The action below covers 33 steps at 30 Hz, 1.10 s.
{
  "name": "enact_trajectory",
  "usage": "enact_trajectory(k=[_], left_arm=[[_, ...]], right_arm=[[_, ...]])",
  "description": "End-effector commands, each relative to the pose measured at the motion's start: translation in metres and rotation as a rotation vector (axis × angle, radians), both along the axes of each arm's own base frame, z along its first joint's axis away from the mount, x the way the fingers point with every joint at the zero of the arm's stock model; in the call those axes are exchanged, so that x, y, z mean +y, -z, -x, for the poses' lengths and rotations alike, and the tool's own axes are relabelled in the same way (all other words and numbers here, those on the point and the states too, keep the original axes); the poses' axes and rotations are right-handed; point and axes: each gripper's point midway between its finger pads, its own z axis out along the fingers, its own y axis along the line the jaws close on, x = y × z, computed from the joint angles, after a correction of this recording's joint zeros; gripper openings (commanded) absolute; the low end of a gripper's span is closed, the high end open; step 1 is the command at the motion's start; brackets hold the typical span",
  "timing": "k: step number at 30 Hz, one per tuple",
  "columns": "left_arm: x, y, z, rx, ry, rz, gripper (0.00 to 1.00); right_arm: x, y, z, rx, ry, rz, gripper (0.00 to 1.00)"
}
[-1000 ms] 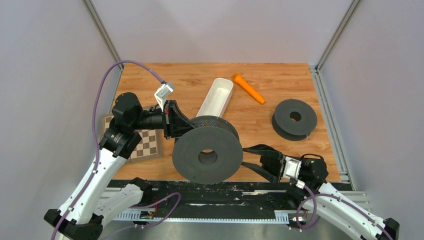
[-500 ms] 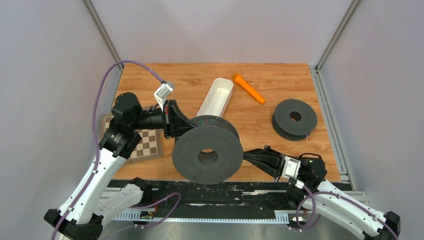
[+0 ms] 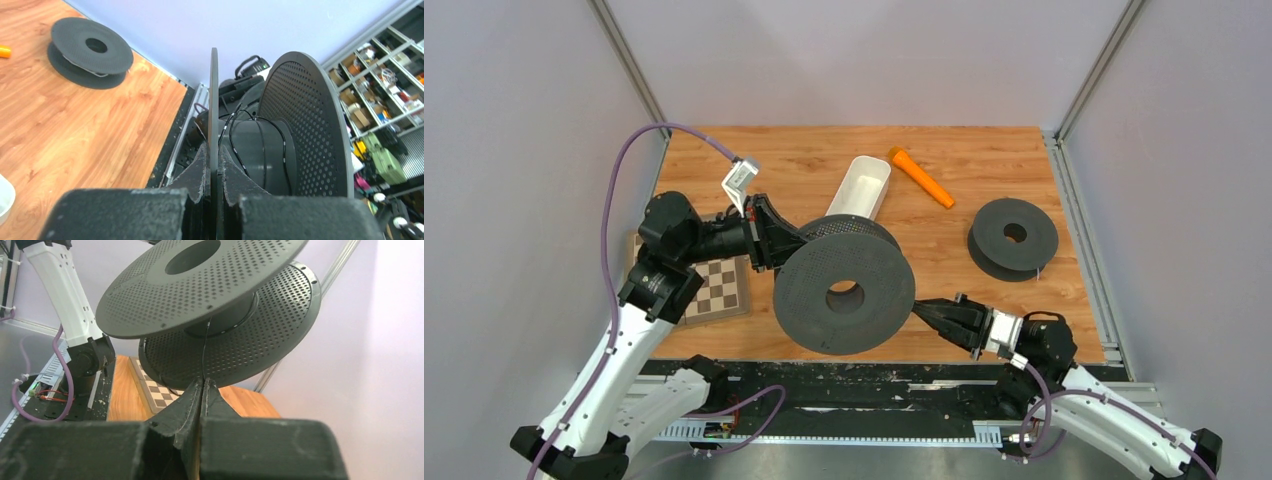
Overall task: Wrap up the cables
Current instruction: Wrap the cable around the cable reel.
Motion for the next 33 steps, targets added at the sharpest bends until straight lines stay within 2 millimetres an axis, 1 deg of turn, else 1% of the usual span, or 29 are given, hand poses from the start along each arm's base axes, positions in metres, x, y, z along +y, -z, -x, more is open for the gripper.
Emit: enact_trajectory(k=[1, 2, 3, 4, 8, 12, 16, 19, 20, 21, 22, 23, 24, 26, 29, 33], left_arm=[[0.006, -0.026, -0.016, -0.052, -0.131, 0.09, 0.0], [0.008, -0.025, -0.017, -0.063, -0.148, 0.101, 0.0], [0.009, -0.031, -0.021, -0.088, -0.18, 0.125, 0.0], [0.011, -0.028, -0.022, -0.083, -0.193, 0.136, 0.0], [0.018, -0.036, -0.03, -0.094, -0.278, 0.214, 0.0], [0.025, -0.041, -0.037, -0.091, -0.346, 0.277, 0.0], [0.028, -0.04, -0.04, -0.066, -0.369, 0.332, 0.0], [0.031, -0.035, -0.041, -0.057, -0.38, 0.383, 0.0], [0.033, -0.037, -0.043, -0.064, -0.395, 0.405, 0.0], [0.034, -0.031, -0.045, -0.051, -0.402, 0.41, 0.0], [0.036, -0.033, -0.047, -0.057, -0.419, 0.432, 0.0], [0.037, -0.029, -0.049, -0.044, -0.429, 0.439, 0.0], [0.039, -0.027, -0.052, -0.04, -0.444, 0.447, 0.0], [0.04, -0.024, -0.056, -0.026, -0.462, 0.451, 0.0], [0.041, -0.02, -0.06, 0.019, -0.476, 0.472, 0.0], [0.047, -0.014, -0.069, 0.089, -0.52, 0.529, 0.0]], right_arm=[[-0.001, -0.001, -0.003, 0.15, -0.017, -0.016, 0.0], [0.001, -0.001, -0.001, 0.176, -0.042, -0.016, 0.0], [0.004, 0.001, 0.001, 0.213, -0.068, -0.016, 0.0], [0.006, 0.002, 0.001, 0.253, -0.089, -0.023, 0.0], [0.02, -0.001, -0.004, 0.453, -0.174, -0.059, 0.0], [0.037, -0.003, -0.007, 0.57, -0.232, -0.066, 0.0], [0.047, -0.011, -0.022, 0.678, -0.205, -0.161, 0.0], [0.047, -0.023, -0.035, 0.779, -0.2, -0.294, 0.0], [0.045, -0.027, -0.04, 0.815, -0.199, -0.342, 0.0], [0.045, -0.03, -0.045, 0.86, -0.202, -0.382, 0.0], [0.045, -0.034, -0.051, 0.905, -0.197, -0.423, 0.0], [0.047, -0.037, -0.059, 0.947, -0.186, -0.459, 0.0], [0.05, -0.039, -0.063, 0.984, -0.192, -0.475, 0.0], [0.058, -0.038, -0.07, 1.047, -0.184, -0.498, 0.0], [0.063, -0.035, -0.079, 1.133, -0.182, -0.565, 0.0], [0.07, -0.022, -0.091, 1.238, -0.149, -0.607, 0.01]])
